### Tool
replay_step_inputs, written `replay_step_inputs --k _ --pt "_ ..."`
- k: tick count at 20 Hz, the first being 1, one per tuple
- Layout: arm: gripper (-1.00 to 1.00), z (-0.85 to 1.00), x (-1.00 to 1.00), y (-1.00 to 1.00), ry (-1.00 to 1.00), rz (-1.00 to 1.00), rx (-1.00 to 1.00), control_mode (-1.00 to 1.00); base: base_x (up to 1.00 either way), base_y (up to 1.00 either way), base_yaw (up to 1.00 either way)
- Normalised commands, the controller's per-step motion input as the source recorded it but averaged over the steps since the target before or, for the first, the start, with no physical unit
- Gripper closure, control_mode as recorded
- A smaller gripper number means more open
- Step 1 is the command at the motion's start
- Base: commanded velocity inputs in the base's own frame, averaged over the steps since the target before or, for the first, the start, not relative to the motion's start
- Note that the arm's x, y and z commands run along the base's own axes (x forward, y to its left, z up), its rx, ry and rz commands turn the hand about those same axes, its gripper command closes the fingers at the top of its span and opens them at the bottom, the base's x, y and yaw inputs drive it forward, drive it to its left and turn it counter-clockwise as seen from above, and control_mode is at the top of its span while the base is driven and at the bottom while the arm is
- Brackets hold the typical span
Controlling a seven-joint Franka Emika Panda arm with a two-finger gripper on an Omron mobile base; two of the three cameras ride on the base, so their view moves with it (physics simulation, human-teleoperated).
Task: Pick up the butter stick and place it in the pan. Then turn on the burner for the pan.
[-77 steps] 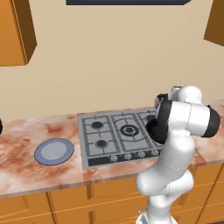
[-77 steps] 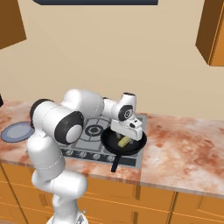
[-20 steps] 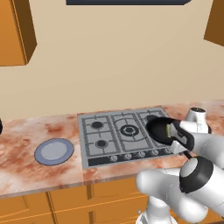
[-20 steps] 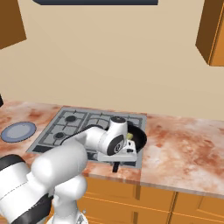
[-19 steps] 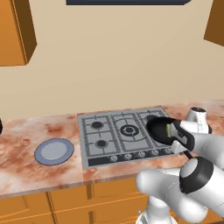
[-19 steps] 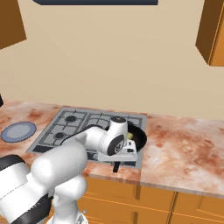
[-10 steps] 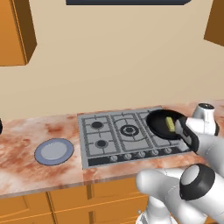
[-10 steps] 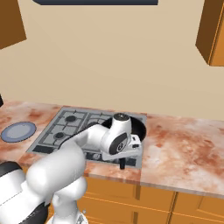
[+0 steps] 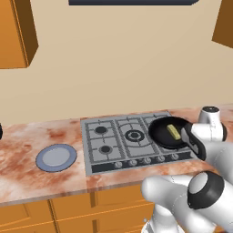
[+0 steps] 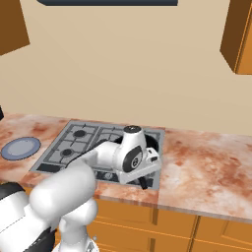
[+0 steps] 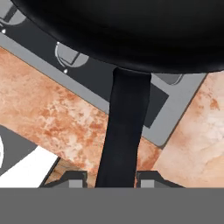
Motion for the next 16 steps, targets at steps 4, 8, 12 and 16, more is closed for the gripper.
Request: replay_step_inputs --k 4,8,12,16 --pt "1.0 0.07 0.25 -0.47 0.05 0.18 0.0 -1.0 0.0 0.0 0.0" --pt "1.0 0.17 0.36 -0.41 0.07 0.12 0.0 -1.0 0.0 0.0 0.0" --pt "1.0 0.09 0.45 -0.34 0.07 0.09 0.0 -1.0 0.0 0.0 0.0" --pt "1.0 0.0 0.58 -0.28 0.0 0.13 0.02 -1.0 0.0 0.0 0.0"
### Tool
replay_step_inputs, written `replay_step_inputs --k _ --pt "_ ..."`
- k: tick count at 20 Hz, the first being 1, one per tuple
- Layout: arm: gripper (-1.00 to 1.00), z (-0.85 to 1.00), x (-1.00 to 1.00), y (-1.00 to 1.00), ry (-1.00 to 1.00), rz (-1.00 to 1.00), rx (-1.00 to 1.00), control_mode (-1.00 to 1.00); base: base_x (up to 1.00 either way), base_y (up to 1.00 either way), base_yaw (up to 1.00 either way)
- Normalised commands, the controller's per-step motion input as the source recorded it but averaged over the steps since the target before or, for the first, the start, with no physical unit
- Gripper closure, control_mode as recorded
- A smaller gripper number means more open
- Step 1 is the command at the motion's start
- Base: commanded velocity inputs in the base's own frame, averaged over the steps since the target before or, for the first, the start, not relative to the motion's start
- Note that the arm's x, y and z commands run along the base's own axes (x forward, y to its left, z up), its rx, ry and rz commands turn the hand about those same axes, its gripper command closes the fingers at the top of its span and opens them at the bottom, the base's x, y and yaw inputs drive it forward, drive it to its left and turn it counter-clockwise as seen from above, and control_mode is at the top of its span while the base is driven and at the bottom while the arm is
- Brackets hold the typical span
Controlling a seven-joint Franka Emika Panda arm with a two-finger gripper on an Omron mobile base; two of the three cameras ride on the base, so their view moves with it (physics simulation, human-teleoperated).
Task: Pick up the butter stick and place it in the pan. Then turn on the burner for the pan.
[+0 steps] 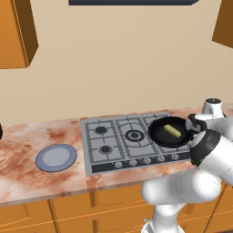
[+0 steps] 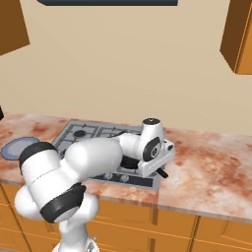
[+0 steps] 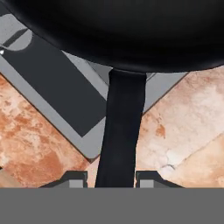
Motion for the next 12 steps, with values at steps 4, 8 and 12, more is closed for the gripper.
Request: replay_step_inputs --k 4,8,12 --pt "1.0 -0.14 0.4 -0.2 0.01 0.15 0.01 -1.0 0.0 0.0 0.0" --pt "1.0 -0.12 0.3 -0.17 0.07 0.13 0.0 -1.0 0.0 0.0 0.0" --pt "1.0 -0.22 0.28 -0.1 0.06 0.11 0.0 -1.0 0.0 0.0 0.0"
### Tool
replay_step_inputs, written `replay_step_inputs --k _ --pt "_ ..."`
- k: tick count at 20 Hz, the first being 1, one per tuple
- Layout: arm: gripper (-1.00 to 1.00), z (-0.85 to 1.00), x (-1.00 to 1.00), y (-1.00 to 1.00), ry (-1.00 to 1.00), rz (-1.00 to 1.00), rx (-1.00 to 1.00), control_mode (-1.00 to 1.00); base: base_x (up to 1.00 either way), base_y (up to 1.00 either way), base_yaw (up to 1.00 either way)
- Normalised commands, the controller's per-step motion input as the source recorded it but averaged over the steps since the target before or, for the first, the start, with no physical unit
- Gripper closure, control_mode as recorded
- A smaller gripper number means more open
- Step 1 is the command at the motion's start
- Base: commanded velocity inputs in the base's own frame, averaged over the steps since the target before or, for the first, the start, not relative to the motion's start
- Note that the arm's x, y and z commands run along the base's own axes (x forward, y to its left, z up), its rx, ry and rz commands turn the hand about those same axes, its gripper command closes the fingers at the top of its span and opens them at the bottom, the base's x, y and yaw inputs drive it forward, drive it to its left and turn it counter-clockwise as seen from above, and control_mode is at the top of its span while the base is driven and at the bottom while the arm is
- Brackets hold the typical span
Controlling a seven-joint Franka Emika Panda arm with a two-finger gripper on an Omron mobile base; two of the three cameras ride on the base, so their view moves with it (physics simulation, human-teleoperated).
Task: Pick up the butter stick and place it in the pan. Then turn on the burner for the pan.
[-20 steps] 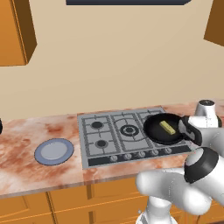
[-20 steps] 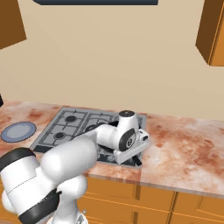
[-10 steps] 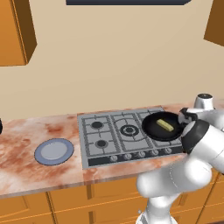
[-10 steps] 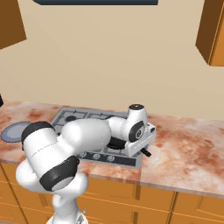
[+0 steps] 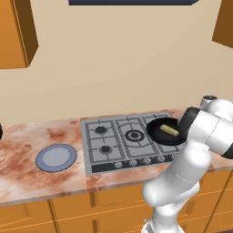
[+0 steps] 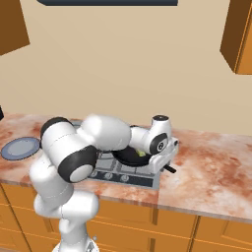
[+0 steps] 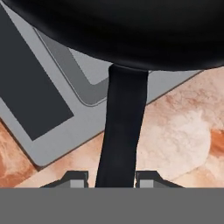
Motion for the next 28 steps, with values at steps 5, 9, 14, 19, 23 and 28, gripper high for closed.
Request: replay_step_inputs --k 5,9,14,19,23,28 --pt "-1.0 -0.31 0.02 -0.05 0.0 0.1 0.0 -1.0 0.0 0.0 0.0" --pt "-1.0 -0.01 0.0 0.0 -0.05 0.08 0.0 -1.0 0.0 0.0 0.0" --pt "-1.0 0.27 -0.11 0.01 -0.07 0.05 0.0 -1.0 0.0 0.0 0.0" --pt "-1.0 0.41 -0.18 0.37 -0.03 0.01 -0.01 -1.0 0.0 0.0 0.0" --pt "-1.0 0.16 -0.11 0.86 0.0 -0.11 0.0 -1.0 0.0 0.0 0.0" --pt "-1.0 0.0 -0.34 0.71 0.0 -0.25 0.03 -1.0 0.0 0.0 0.0"
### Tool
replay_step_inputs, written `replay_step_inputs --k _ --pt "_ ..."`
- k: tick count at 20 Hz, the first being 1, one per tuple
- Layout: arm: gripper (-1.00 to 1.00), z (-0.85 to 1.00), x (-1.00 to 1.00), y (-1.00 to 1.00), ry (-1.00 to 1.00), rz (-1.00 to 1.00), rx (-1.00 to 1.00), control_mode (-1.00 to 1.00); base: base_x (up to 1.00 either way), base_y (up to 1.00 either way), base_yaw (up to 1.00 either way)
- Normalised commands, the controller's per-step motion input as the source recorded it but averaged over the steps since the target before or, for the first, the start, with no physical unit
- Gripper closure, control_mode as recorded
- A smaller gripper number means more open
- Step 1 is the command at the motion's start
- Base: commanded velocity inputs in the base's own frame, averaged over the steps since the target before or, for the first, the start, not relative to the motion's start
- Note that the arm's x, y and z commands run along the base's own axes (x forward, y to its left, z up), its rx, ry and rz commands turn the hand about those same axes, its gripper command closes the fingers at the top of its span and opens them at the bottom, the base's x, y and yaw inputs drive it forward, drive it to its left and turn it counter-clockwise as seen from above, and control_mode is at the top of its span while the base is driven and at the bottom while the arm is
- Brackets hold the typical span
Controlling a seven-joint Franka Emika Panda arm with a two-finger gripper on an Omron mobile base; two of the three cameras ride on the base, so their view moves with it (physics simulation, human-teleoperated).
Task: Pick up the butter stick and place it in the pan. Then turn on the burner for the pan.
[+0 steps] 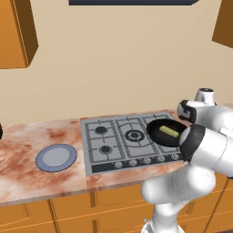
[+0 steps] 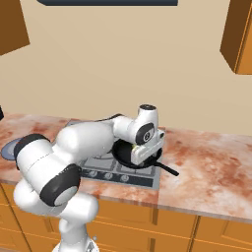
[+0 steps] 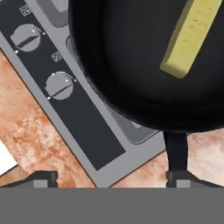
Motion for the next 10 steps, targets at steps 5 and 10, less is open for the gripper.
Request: replay_step_inputs --k 5,10 --pt "-1.0 0.0 -0.41 0.43 0.0 -0.34 0.08 -1.0 0.0 0.0 0.0" --pt "-1.0 0.0 -0.28 0.24 0.0 -0.45 0.07 -1.0 0.0 0.0 0.0"
